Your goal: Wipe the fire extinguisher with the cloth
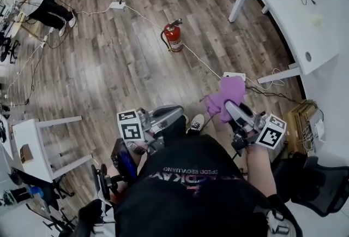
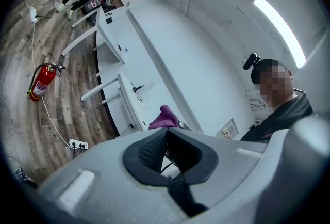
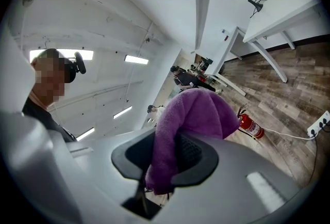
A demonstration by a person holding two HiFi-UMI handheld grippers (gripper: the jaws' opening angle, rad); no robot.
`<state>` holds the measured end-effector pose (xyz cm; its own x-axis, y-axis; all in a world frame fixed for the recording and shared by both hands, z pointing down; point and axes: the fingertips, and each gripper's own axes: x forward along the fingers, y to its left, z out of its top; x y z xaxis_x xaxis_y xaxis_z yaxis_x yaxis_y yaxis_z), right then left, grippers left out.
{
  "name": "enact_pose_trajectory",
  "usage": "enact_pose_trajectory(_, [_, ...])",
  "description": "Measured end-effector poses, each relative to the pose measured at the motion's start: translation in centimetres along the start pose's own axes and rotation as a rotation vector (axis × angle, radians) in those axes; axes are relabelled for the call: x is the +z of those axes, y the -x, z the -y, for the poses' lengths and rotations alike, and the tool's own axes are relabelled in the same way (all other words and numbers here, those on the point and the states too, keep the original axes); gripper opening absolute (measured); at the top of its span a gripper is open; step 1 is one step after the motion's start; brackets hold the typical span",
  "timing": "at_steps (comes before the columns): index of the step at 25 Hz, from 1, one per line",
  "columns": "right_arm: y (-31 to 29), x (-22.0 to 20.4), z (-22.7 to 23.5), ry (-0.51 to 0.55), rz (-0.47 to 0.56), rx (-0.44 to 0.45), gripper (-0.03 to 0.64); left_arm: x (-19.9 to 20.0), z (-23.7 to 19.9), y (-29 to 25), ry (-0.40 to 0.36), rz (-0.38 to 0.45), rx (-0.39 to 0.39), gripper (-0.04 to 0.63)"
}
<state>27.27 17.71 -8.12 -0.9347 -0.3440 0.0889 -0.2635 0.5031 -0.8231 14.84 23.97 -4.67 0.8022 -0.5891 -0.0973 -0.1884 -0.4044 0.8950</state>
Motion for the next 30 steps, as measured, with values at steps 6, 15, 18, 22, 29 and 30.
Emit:
enact_pose_trajectory(6, [-4.2, 1.8, 0.7, 0.016, -0.037, 0.012, 0.084, 2.8, -2.4, 0.2, 0.023, 0.038, 0.000, -0.003])
enact_pose_trajectory(15, [-12.5, 6.1, 3.0, 0.034, -0.039, -0.020, 0.084, 10.1, -8.0, 0.0, 0.057, 0.020, -0.033, -0.003])
enact_pose_trajectory(18, [-14.7, 7.3, 4.7, 0.019, -0.034, -0.026, 0.084, 11.9, -10.0, -0.6, 0.071, 0.008, -0.032, -0.003])
enact_pose_trajectory(22, [-17.0, 8.4, 6.1, 0.007, -0.046, -0.021, 0.084, 14.0, -11.3, -0.3, 0.059, 0.018, -0.014, -0.003])
enact_pose_trajectory(29, [-20.8, 10.8, 9.7, -0.005, -0.147, 0.017, 0.084, 14.9, -13.3, -0.2, 0.075, 0.114, 0.056, -0.003])
enact_pose_trajectory(30, [-21.7, 11.1, 10.5, -0.011, -0.168, 0.021, 0.084, 15.2, -13.6, -0.2, 0.079, 0.134, 0.067, -0.003])
